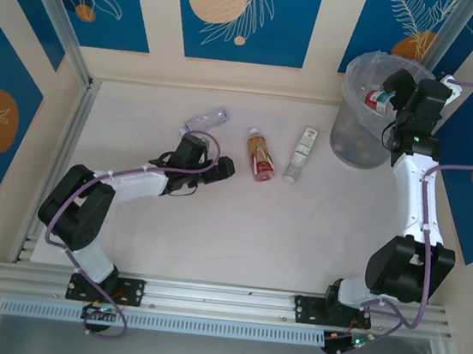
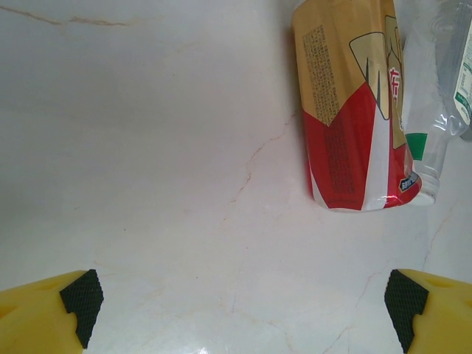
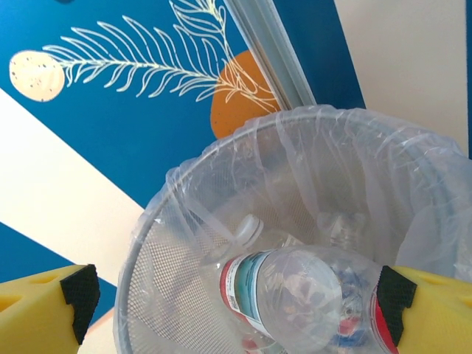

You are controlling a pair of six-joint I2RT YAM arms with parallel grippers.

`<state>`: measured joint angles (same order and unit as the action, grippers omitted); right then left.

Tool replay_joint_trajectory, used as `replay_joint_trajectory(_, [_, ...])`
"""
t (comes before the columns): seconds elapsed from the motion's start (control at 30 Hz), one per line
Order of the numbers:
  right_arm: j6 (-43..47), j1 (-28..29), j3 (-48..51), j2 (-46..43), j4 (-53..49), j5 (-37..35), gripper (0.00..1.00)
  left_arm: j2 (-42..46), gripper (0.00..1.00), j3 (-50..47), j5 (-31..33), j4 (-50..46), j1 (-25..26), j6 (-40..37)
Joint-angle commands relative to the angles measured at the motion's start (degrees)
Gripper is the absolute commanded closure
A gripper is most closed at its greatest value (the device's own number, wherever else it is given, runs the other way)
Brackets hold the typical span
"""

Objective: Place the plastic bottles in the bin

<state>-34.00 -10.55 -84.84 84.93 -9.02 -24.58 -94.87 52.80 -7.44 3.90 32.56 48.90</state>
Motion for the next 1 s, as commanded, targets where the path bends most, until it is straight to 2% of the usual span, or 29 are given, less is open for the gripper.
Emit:
replay_joint_trajectory(0.0, [1.4, -0.8, -2.9, 1.9, -1.2, -0.1, 0.01, 1.3, 0.00, -0.1, 0.6, 0.5, 0.7, -1.4])
replay_joint_trajectory(0.27, [-1.6, -2.4, -8.0, 11.0, 2.7, 1.5, 0.01, 0.2, 0.00, 0.1, 0.8, 0.8, 0.6, -1.5])
replay_joint_trajectory(0.4, [-1.9, -2.9, -10.2, 15.1, 8.0, 5.4, 0.01, -0.1, 0.00, 0.3, 1.3, 0.5, 0.6, -2.1])
replay_joint_trajectory(0.5, [-2.0, -2.7, -12.7, 15.9, 6.4, 6.9, 0.00, -0.4, 0.00, 0.5, 1.5, 0.2, 0.6, -2.4])
replay_joint_trajectory(0.77, [1.7, -1.0, -3.4, 6.0, 13.0, 5.5, 0.01, -0.9, 0.00, 0.7, 1.0, 0.5, 0.6, -2.8])
replay_joint_trajectory(0.97, [2.2, -1.1, 3.9, -4.1, 13.0, 11.4, 0.01, -0.5, 0.00, 0.0, 0.5, 1.7, 0.7, -3.5])
